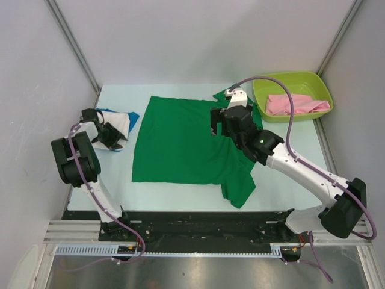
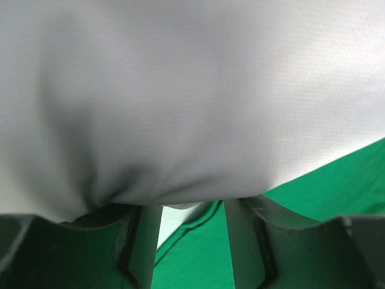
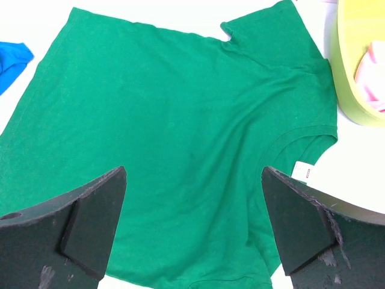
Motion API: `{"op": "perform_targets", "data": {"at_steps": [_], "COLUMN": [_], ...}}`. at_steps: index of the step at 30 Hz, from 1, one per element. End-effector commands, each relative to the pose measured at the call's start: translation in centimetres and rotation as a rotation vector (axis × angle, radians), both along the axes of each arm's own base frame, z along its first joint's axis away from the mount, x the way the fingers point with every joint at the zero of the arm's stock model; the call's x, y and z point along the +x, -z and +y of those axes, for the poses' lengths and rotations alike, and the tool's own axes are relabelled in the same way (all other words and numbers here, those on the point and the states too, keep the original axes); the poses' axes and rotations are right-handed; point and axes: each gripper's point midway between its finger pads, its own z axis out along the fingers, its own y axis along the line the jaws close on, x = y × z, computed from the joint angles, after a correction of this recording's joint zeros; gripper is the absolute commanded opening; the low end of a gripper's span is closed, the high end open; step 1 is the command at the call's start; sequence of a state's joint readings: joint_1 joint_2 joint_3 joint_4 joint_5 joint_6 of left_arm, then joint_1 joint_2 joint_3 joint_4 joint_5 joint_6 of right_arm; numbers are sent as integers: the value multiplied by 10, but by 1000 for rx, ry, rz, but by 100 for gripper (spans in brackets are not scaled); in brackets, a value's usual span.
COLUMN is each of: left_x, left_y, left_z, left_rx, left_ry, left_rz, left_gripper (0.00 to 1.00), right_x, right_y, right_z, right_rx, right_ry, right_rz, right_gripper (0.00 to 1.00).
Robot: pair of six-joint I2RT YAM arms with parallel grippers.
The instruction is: Fold and stack the t-shirts
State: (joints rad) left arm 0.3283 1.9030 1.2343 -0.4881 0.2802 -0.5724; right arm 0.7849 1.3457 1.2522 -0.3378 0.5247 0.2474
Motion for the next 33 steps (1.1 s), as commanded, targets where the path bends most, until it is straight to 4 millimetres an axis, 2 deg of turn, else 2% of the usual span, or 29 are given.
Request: {"op": "perform_targets", "data": {"at_steps": [1, 4, 6, 7, 8, 9, 10, 12, 13, 15, 16, 17, 18, 19, 20, 21, 23, 24, 27, 32, 33], "left_x": [-14, -11, -14, -16, -27, -32, -39, -61, -71, -94, -105, -118, -128, -137, -146, -154, -167, -169, -177, -180, -180], "left_y": [0, -17, -41, -63, -64, -72, -96, -102, -125, -126, -143, -137, -136, -145, -136, -134, -132, -133, -133, -128, -128], "left_z": [37, 20, 4, -2, -14, -22, -29, -46, -54, -78, -88, -105, -113, -118, -124, -126, -128, -128, -129, -132, -131], "left_rx": [79, 26, 0, 0, -27, -42, -23, -14, 11, 3, 13, -4, -13, -8, -15, -19, -7, -2, 9, 4, 11], "left_ry": [-65, -55, -39, -36, -34, -20, -7, 27, 48, 110, 139, 183, 201, 217, 228, 230, 241, 246, 273, 302, 296], "left_rz": [16, -53, -116, -175, -172, -203, -270, -284, -354, -360, -420, -410, -407, -454, -438, -436, -451, -459, -463, -458, -462], "left_gripper": [50, 50, 51, 51, 52, 52, 53, 54, 55, 56, 57, 57, 57, 57, 57, 57, 58, 58, 58, 57, 57], "right_x": [-9, -15, -22, -25, -32, -38, -45, -66, -76, -111, -123, -149, -161, -173, -183, -204, -222, -237, -250, -246, -244], "right_y": [-15, -10, -2, 5, 16, 25, 36, 62, 72, 108, 121, 142, 151, 157, 161, 168, 170, 173, 176, 186, 194], "right_z": [-8, -16, -19, -21, -23, -25, -28, -33, -34, -36, -38, -35, -34, -31, -28, -19, 3, 12, 31, 46, 47], "right_rx": [-12, -26, -6, 3, 16, 25, 22, 8, -2, -49, -70, -143, -154, -177, -192, -217, -153, -151, -119, -142, -169], "right_ry": [18, 36, 40, 37, 43, 50, 53, 49, 43, 25, 28, -19, -13, -29, -40, -103, -161, -216, -257, -293, -294], "right_rz": [-41, -39, -4, 22, 77, 117, 156, 278, 322, 470, 517, 575, 592, 594, 589, 585, 601, 601, 595, 572, 579], "right_gripper": [100, 100, 100, 100, 100, 100, 100, 100, 100, 100, 100, 100, 100, 100, 100, 100, 100, 100, 100, 100, 100]}}
